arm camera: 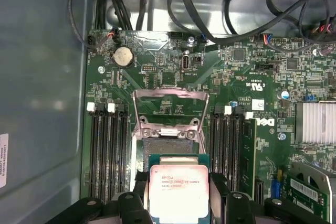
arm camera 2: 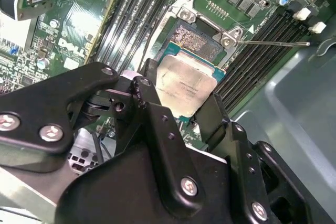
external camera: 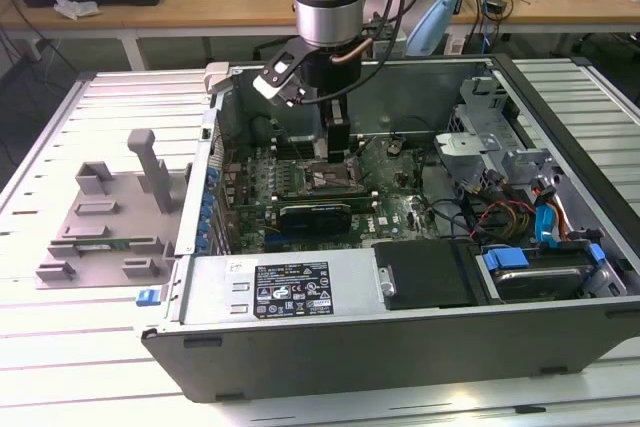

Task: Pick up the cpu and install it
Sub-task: 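Place the cpu into insertion slot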

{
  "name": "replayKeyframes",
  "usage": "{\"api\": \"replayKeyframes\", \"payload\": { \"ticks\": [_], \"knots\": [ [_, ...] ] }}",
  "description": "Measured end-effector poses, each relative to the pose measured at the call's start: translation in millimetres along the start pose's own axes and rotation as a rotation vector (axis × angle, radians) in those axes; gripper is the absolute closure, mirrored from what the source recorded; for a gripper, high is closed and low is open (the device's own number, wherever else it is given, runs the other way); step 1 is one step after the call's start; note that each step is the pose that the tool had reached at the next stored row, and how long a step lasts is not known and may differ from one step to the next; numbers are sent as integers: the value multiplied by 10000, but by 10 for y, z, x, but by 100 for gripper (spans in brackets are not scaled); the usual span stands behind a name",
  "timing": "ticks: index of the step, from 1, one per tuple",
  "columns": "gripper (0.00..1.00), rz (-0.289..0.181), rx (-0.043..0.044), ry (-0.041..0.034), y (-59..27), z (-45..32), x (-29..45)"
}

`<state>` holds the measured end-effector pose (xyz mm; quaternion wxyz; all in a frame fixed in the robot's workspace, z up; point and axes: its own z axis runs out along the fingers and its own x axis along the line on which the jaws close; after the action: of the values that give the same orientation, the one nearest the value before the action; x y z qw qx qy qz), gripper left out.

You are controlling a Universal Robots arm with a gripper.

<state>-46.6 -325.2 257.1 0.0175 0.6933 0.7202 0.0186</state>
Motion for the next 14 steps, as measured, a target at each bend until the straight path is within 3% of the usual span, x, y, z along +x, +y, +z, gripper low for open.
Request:
{"api": "replayKeyframes", "payload": {
  "ticks": [14],
  "knots": [
    [46, -454, 1, 24, -7, 144, 0]
  ]
}}
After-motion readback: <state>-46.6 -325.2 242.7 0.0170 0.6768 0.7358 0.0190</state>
